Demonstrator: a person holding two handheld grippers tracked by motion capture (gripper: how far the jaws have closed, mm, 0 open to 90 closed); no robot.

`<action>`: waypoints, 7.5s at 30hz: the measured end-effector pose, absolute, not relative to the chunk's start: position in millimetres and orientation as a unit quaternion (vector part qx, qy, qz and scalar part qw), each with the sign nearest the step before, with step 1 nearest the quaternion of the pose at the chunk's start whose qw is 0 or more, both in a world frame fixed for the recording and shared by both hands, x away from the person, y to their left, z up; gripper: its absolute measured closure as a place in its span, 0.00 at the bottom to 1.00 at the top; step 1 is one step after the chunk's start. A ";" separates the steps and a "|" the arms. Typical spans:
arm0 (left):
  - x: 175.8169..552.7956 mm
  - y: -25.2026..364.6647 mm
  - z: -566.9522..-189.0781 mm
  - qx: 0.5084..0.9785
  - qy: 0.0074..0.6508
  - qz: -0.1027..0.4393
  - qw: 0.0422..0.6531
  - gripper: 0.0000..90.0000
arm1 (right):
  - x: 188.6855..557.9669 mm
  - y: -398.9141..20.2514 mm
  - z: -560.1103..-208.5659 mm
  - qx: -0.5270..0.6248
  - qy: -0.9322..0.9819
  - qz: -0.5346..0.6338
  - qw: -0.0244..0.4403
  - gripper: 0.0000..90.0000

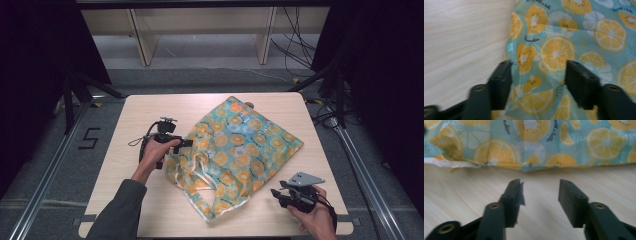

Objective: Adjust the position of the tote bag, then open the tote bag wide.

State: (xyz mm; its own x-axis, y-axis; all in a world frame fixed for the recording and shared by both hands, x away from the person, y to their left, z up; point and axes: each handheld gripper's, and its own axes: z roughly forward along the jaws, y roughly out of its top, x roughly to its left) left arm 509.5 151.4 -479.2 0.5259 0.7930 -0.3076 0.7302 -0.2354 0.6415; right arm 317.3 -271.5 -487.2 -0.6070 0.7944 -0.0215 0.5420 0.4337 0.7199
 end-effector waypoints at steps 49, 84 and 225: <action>379.6 141.2 -511.4 0.850 0.356 0.014 0.388 0.99 | 516.1 -163.0 -473.9 0.320 0.883 0.291 0.181 0.94; 324.2 138.9 -470.4 0.863 0.297 0.050 0.405 0.28 | 351.7 -204.4 -458.1 0.287 0.892 0.334 0.099 0.41; 524.8 174.1 -426.3 0.794 0.454 0.098 0.391 0.65 | 494.6 -117.8 -405.1 0.260 0.897 0.320 0.159 1.00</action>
